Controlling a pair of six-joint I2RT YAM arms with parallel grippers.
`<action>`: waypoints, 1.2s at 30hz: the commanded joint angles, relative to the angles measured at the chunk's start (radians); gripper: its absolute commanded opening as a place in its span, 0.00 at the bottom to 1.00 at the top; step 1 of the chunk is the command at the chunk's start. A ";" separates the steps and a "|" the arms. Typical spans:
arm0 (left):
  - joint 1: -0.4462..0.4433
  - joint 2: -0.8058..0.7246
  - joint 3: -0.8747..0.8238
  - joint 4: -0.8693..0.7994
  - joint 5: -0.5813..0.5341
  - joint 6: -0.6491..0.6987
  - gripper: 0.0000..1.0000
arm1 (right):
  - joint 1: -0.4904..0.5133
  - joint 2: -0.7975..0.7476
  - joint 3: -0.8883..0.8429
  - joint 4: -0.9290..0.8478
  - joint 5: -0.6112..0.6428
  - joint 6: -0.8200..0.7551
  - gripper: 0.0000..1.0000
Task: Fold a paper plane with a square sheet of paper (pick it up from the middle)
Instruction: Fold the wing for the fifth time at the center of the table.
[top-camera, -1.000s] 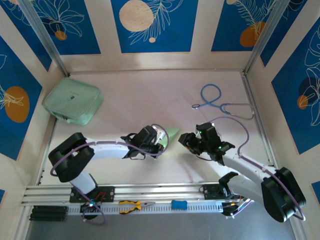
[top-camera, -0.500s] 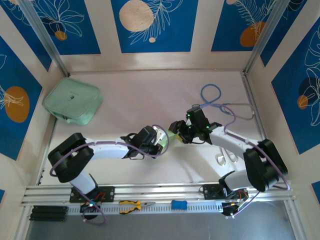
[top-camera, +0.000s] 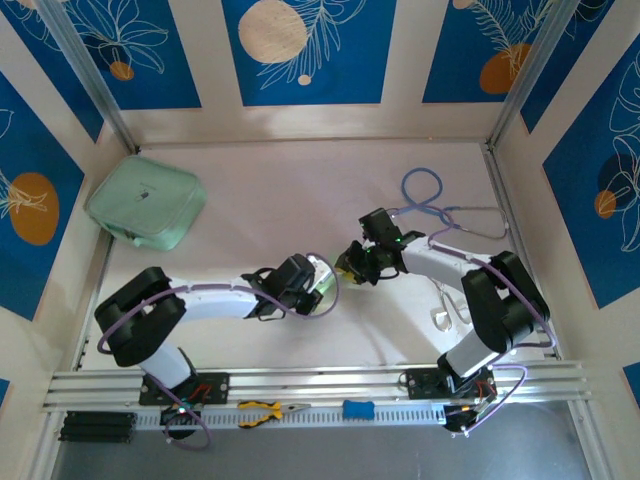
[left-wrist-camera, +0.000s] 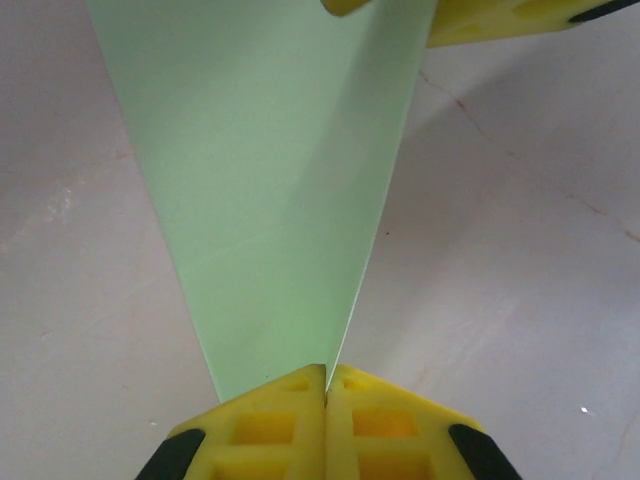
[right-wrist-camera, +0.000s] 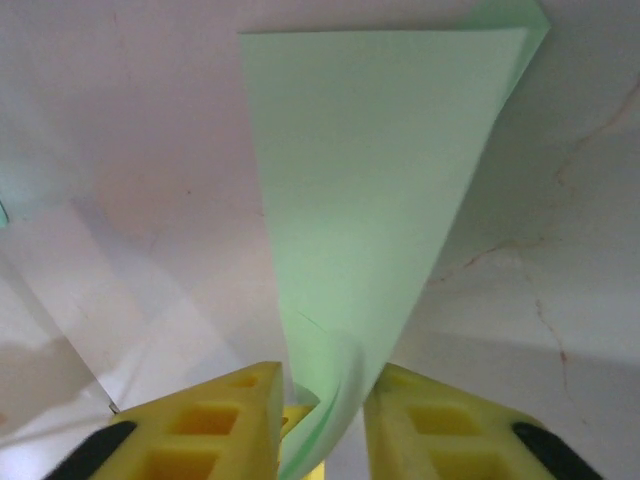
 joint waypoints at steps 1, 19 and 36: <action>-0.015 -0.020 0.023 -0.027 -0.050 0.053 0.05 | 0.006 0.006 0.015 -0.014 -0.028 0.004 0.22; -0.099 0.034 0.082 -0.121 -0.271 0.162 0.21 | -0.008 -0.036 -0.041 0.060 -0.052 0.048 0.01; -0.124 0.031 0.080 -0.125 -0.330 0.175 0.14 | -0.008 -0.045 -0.047 0.063 -0.050 0.049 0.01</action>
